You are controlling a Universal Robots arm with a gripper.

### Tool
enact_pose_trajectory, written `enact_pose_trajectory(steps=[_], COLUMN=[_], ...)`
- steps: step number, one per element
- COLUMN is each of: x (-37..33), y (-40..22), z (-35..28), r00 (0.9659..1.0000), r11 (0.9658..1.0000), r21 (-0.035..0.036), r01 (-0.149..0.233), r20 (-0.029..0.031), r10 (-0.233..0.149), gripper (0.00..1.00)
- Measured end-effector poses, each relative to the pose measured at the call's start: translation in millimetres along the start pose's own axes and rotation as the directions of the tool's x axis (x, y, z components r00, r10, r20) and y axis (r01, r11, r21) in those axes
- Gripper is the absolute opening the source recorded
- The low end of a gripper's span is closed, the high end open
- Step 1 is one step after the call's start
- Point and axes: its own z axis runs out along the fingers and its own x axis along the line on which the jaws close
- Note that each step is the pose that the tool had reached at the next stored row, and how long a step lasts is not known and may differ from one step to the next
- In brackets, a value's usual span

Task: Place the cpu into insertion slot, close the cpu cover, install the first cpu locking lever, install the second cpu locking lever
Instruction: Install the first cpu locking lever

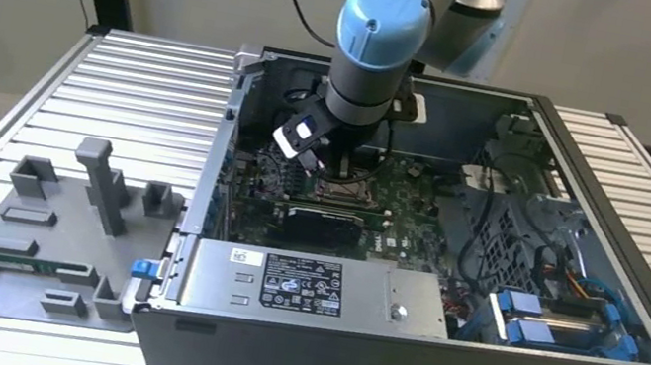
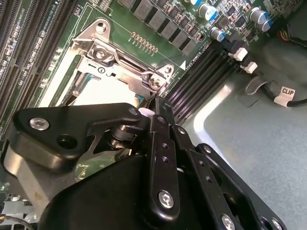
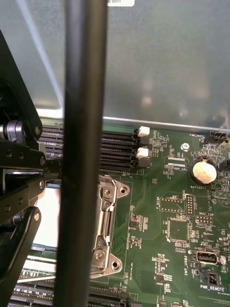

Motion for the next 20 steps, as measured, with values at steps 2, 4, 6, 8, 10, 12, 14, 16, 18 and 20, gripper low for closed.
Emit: enact_pose_trajectory(steps=[2,4,6,8,10,12,14,16,18,20], x=[-0.2,-0.4,-0.6,-0.9,-1.3,-1.6,-1.6,-1.7,-1.7,-1.3], y=[0.1,0.6,1.4,4.3,7.4,9.7,11.3,13.2,14.5,16.1], z=[0.5,0.9,1.0,0.8,0.8,0.7,0.6,1.1,1.2,1.4], r00=[1.0000,1.0000,1.0000,1.0000,1.0000,1.0000,1.0000,1.0000,0.9999,0.9998], r11=[1.0000,1.0000,1.0000,1.0000,1.0000,1.0000,1.0000,1.0000,1.0000,1.0000], r21=[0.0004,0.0004,0.0005,0.0008,0.0012,0.0028,0.0037,0.0003,-0.0001,-0.0002], r01=[0.000,0.000,0.000,0.000,0.000,0.000,0.000,0.001,0.001,0.001], r20=[0.0004,0.0003,0.0009,0.0011,0.0013,0.0005,-0.0002,-0.0042,-0.0111,-0.0175], r10=[0.000,0.000,0.000,0.000,0.000,0.000,0.000,-0.001,-0.001,-0.001], gripper=[0.00,0.00,0.00,0.00,0.00,0.00,0.00,0.00,0.00,0.00])
